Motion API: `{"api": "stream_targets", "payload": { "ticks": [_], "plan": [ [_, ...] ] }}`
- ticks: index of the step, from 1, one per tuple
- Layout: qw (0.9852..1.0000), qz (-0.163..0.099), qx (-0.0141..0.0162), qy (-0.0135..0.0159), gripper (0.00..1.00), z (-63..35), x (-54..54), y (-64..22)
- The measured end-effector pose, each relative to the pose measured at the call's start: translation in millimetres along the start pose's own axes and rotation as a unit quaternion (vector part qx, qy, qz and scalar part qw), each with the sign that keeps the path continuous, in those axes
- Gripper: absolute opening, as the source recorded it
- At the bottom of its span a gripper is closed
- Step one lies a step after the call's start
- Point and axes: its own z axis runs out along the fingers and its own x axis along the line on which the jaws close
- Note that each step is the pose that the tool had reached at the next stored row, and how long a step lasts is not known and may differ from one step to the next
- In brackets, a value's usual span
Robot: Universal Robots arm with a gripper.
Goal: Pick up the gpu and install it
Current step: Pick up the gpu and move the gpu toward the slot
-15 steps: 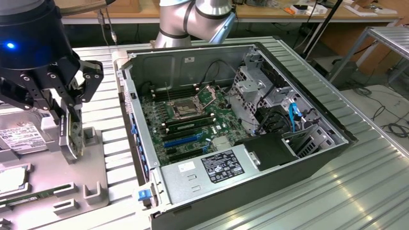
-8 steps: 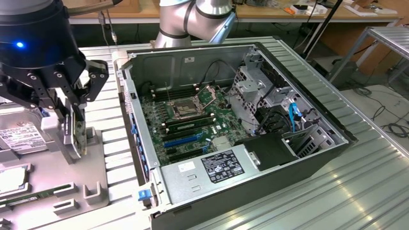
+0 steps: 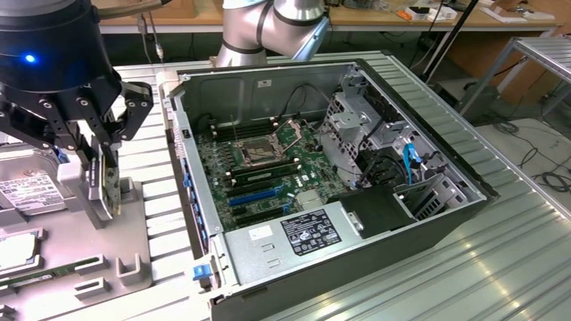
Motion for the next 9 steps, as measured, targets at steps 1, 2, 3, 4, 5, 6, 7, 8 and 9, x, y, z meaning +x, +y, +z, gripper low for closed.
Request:
{"api": "stream_targets", "payload": {
  "ticks": [1,2,3,4,5,6,7,8,9],
  "plan": [
    [1.0,0.0,0.0,0.0013,0.27,-1.7,-0.2,0.1],
    [1.0,0.001,0.0002,0.0033,0.27,-4.3,-0.4,0.2],
    [1.0,0.001,0.0001,0.0042,0.27,-5.2,-0.4,0.2],
    [1.0,0.001,0.0001,0.0045,0.27,-5.4,-0.4,0.3],
    [1.0,0.001,0.0001,0.0048,0.27,-5.7,-0.5,0.3],
    [1.0,0.001,0.0002,0.0053,0.27,-6.0,-0.5,0.3],
    [1.0,0.001,0.0003,0.0059,0.27,-6.3,-0.6,0.3],
    [1.0,0.001,0.0003,0.0062,0.27,-6.5,-0.6,0.3],
    [1.0,0.002,0.0003,0.0069,0.27,-6.8,-0.7,0.3]
  ]
}}
